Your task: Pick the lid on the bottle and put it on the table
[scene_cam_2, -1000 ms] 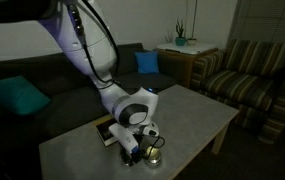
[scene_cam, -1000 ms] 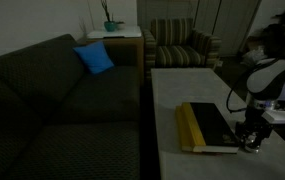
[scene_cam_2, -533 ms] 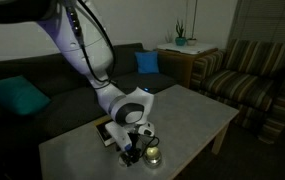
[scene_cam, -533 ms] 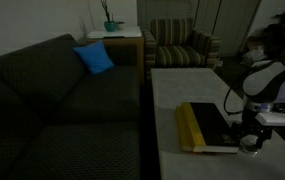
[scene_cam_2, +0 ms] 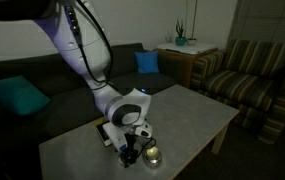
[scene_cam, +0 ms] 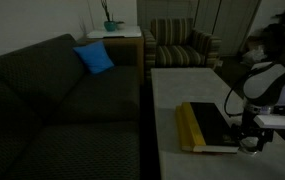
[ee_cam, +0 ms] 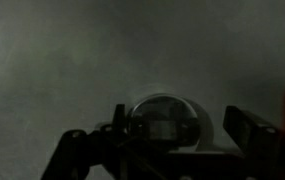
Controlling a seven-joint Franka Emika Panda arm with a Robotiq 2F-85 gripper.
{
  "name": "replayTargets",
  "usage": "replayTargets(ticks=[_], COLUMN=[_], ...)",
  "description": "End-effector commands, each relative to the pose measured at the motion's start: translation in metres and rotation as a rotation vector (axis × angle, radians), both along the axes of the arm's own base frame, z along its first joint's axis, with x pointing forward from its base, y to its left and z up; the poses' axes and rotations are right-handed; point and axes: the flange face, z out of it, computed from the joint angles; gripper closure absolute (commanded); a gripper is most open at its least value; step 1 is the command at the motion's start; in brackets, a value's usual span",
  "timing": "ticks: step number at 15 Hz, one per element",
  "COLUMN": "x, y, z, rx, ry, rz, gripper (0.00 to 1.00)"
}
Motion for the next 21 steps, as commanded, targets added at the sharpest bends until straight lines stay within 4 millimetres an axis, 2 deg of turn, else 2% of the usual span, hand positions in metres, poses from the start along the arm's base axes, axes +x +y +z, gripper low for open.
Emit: replayTargets(ticks=[1,12,21], x=[-0.017,-0.076,-0.099], y=[0.002,0.028,0.043], z=[0.014,0.055,0.071], rx=[-0.021,-0.125,-0.185], ry=[-0.034,-0.184,-0.202], rz=[0.002,0.049,0.05], gripper=[0.0,0.0,0.0])
